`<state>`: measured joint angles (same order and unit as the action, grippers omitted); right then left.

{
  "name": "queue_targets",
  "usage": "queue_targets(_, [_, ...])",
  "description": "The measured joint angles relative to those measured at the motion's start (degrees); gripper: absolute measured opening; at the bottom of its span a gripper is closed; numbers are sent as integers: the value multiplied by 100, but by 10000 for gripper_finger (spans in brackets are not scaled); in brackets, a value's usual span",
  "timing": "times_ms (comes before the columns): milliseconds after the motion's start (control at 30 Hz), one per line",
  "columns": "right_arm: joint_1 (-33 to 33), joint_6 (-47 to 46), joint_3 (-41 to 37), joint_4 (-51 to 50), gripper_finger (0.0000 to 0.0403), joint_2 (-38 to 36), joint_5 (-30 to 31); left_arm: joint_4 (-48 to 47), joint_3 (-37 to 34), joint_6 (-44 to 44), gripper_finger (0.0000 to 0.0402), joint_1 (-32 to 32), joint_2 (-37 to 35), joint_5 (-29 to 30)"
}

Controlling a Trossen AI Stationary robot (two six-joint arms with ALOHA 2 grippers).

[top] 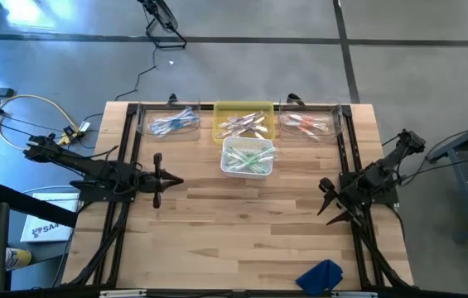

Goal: Pick & Place Toothbrushes
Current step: Return to Home Position

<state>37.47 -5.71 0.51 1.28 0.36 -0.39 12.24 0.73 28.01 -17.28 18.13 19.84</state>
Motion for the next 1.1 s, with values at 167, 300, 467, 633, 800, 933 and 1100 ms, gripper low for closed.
queue_targets(167, [0,320,-2,-16,174,28,-4,-304,0,153,17,1,-2,49])
queue_targets(300, [0,481,-4,-29,174,87,7,-563,0,582,17,81,-13,155])
queue_targets(467, [0,561,-4,-38,174,94,9,-733,0,857,17,553,-172,181])
queue_targets(633, [0,596,-7,-42,174,158,11,-889,0,1130,17,1329,-522,110])
queue_targets(800, [0,596,-7,-47,174,184,16,-1002,0,1213,17,2092,-792,-909])
queue_targets(933, [0,596,-9,-22,174,184,22,-1141,0,1198,17,2464,-831,-1728])
queue_targets(1100, [1,597,-9,15,174,184,40,-1155,0,1230,17,2683,-753,-1814])
